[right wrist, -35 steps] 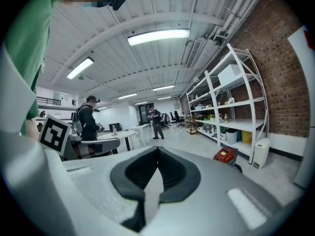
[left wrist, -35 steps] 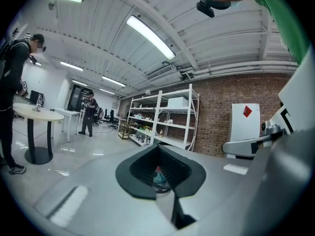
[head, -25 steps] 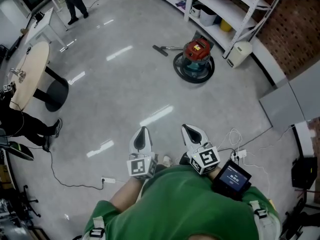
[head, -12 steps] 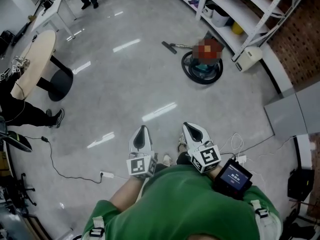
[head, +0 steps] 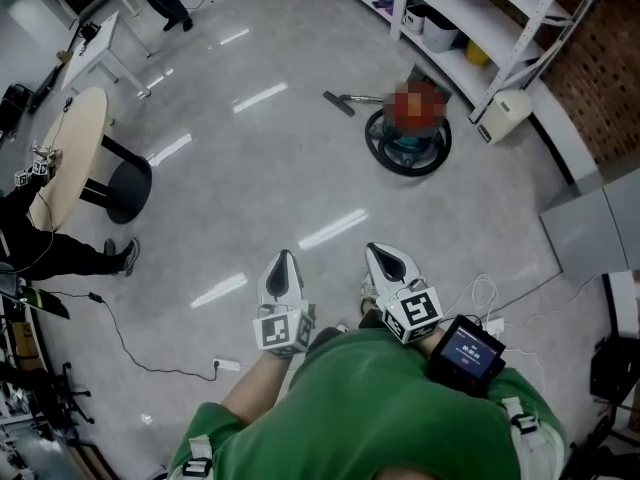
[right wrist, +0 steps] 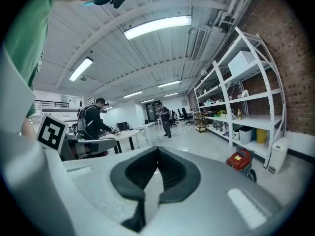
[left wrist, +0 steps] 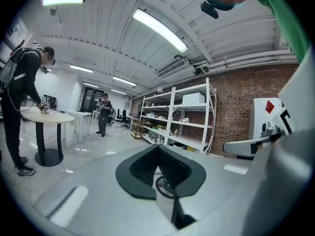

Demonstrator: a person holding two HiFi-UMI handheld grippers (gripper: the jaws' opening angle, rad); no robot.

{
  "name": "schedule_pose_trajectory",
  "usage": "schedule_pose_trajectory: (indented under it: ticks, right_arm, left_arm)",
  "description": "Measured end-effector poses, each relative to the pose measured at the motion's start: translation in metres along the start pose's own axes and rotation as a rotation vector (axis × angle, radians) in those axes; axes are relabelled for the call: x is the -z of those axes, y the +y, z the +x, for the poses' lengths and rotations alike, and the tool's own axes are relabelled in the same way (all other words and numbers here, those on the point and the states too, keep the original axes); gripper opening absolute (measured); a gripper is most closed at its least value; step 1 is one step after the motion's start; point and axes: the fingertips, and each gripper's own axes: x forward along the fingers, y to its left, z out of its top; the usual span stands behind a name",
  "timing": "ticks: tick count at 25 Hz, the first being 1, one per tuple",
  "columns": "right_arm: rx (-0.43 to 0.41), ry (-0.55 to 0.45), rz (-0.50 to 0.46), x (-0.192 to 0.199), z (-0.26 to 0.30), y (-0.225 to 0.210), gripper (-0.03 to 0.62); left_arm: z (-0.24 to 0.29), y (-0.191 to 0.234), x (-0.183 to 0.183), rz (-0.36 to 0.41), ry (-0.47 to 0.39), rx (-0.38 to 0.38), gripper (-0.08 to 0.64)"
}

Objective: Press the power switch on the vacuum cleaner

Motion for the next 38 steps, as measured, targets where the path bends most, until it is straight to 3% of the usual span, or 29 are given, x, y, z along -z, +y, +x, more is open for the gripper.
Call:
schedule_pose_trajectory:
  ticks: [7,19,26,38]
  right_arm:
    - [0.020,-0.017,0.038,-0.014,0.019,-0.062,0.002]
    - [0.092,-0.025,0.125,-0.015,0.039,-0.163,0.002]
    - [0.137,-0.016,0.129,-0.022,0.064,-0.191,0.002]
    - [0.308,-0.019,0.095,-0.055,0.138,-0.235,0.002]
  left_arm:
    - [0.057,-0.029,-0.005,0.029,0.032,0.006,0.006]
    - [0.150,-0.089,-0.004,0.140,0.054,0.103,0.006]
    - [0.197,-0.087,-0.005,0.133,0.068,0.137,0.008]
    - [0.318,-0.064,-0.019,0.103,0.044,0.309,0.008]
